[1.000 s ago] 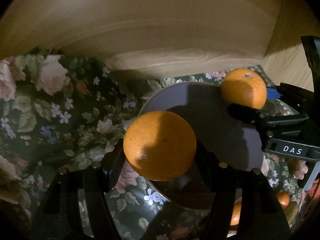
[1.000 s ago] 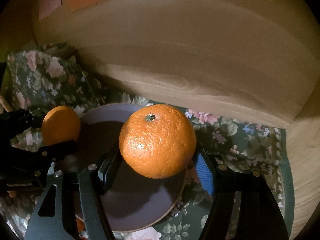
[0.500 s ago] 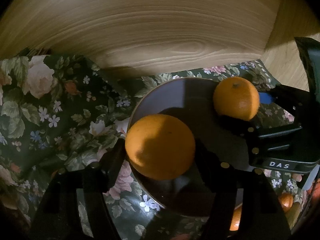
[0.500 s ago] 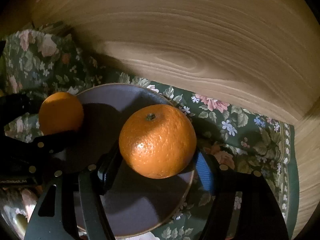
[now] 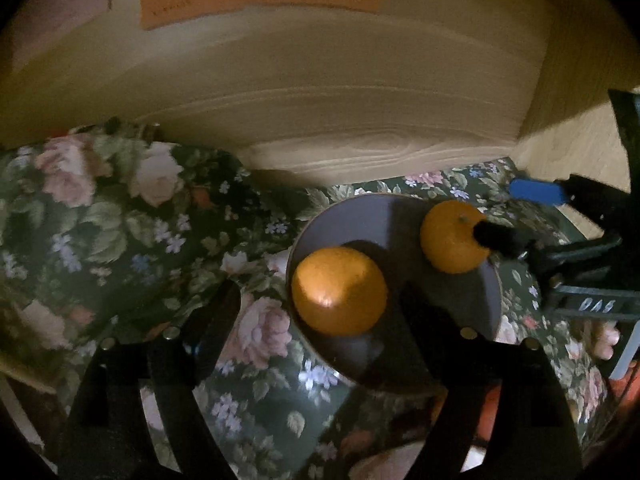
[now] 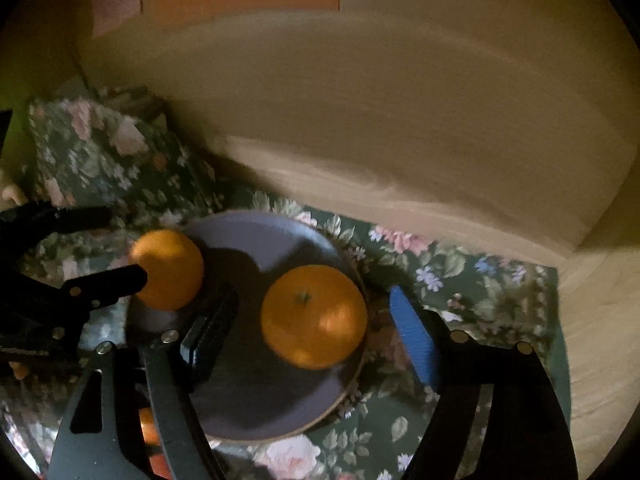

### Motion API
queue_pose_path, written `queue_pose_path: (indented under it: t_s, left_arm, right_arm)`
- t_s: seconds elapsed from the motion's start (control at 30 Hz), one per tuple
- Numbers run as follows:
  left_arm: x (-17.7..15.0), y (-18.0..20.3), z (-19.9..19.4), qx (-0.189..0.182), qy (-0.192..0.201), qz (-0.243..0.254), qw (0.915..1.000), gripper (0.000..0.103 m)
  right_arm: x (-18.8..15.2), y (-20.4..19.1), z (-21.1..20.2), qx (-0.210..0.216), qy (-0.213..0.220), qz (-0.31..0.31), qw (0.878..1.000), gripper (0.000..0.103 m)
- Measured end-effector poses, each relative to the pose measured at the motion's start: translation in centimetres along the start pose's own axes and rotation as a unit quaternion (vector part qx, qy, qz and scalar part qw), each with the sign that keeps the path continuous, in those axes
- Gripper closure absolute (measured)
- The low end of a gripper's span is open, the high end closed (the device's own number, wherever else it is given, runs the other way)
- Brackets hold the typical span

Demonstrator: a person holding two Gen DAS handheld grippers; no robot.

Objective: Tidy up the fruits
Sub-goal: 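Carry both oranges onto the dark round plate and open both tools, then move the left tool to the yellow corn cob while the right tool approaches the bamboo shoot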

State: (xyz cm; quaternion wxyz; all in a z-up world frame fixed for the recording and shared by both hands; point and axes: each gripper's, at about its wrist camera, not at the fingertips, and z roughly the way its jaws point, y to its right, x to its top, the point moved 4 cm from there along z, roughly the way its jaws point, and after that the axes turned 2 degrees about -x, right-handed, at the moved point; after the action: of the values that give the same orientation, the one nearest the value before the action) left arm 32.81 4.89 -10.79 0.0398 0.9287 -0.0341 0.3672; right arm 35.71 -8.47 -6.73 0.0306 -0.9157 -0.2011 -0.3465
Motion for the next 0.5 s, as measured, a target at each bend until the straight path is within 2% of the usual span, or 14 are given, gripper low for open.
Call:
queue_pose_path:
  t_s: [0.2, 0.37, 0.4, 0.5]
  left_arm:
    - [-2.0, 0.2, -3.4, 0.021, 0.020, 0.006, 0.9996, 0.021]
    - [-3.9, 0.1, -5.5, 0.000, 0.020, -0.007, 0.9998, 0.021]
    - [-4.3, 0.2, -6.0, -0.009, 0.034, -0.003, 0.9994, 0.021]
    - [-5.9, 0.3, -7.2, -0.015, 0.039, -0.003, 0.9991, 0.021]
  right_arm:
    - [-1.0, -0.9, -4.5, -0.014, 0.041, -0.004, 0.999, 0.024]
    - [-3.1, -1.8, -7.5, -0.018, 0.066, -0.003, 0.998, 0.023]
    - [-3.5, -1.9, -7.9, -0.017, 0.068, -0.002, 0.998, 0.022]
    - [-5.0, -2.2, -9.1, -0.016, 0.073, 0.005, 0.997, 0.019]
